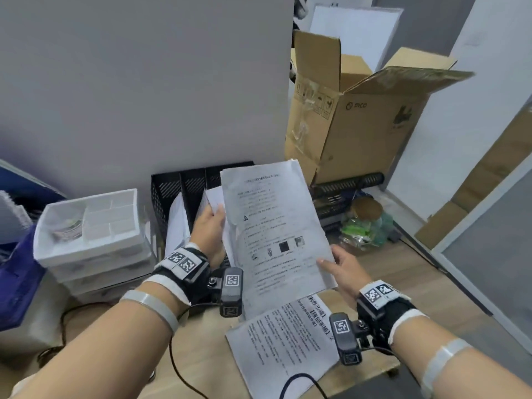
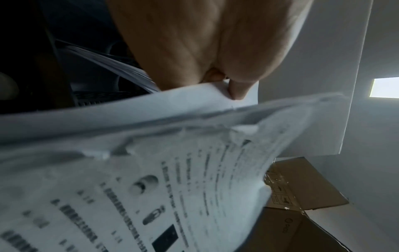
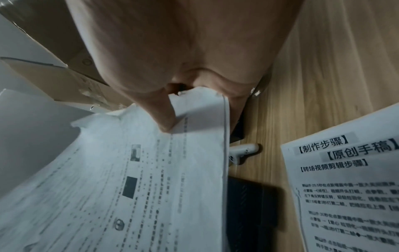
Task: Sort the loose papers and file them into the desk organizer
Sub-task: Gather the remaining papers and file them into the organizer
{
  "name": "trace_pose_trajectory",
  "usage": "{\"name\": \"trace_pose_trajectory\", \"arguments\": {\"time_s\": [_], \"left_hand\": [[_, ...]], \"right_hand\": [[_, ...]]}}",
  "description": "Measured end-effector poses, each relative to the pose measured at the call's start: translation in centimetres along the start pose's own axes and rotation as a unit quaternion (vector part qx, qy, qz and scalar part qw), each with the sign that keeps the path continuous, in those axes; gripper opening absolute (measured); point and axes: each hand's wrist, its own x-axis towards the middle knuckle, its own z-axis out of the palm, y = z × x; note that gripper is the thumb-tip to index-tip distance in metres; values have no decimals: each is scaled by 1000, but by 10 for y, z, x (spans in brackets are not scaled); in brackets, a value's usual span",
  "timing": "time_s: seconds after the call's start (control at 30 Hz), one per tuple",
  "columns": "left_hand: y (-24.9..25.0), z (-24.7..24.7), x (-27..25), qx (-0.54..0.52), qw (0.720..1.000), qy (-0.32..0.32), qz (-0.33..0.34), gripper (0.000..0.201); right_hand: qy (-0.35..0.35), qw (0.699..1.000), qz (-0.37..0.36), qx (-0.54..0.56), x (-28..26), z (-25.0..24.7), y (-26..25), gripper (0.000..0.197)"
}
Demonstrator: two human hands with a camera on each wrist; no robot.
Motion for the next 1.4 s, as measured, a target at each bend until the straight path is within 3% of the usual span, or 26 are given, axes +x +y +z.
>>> {"name": "trace_pose_trajectory", "arguments": {"time_s": [0.1,0.2,0.37,0.5,0.6,0.67,0.77,0.83,0.93,0.97,1.03,1.07,1.13,1.2,1.3,1.4], "left_hand": [[4,1,-7,-41,998,-43,-5,32],[8,1,-13,-42,997,-60,-5,32],[-1,-7,-17,-31,995,-55,-74,74],[-24,-9,-19,84,993,-30,-75,35],[-38,-14,-10,129,988,21,-87,33],[-36,-11,-8,131,988,35,-75,32],[-29,6,-6,179,982,52,-16,27],[-26,18,-4,275,959,50,50,26],[-21,40,-8,428,892,6,142,17],[-19,46,-11,458,872,-3,171,24],[-15,55,-17,494,846,-15,201,29],[-15,56,-19,486,849,-36,204,26],[-19,54,-23,468,859,-79,191,45],[-26,49,-27,469,859,-86,185,60],[-36,41,-30,441,876,-90,175,60],[-41,27,-30,429,895,-21,118,64]], "right_hand": [[-16,999,-10,-41,3,2,3,33],[2,997,-17,-73,7,4,3,29],[-28,996,-34,-74,10,11,-3,54],[-54,993,-40,-93,17,15,-3,50],[-49,991,-23,-120,22,13,-3,49],[-5,977,1,-213,25,9,-6,52],[1,964,6,-265,28,14,-32,72],[-80,976,-23,-200,27,25,-66,88],[-187,981,-17,-53,29,42,-123,93],[-198,979,-18,-38,30,45,-140,97],[-200,977,-30,-71,35,50,-163,88],[-195,976,-38,-90,38,51,-170,68],[-176,976,-51,-120,46,55,-176,32],[-139,972,-86,-170,58,57,-172,30],[-113,953,-133,-247,70,57,-164,22],[-126,948,-144,-255,76,56,-161,26]]}}
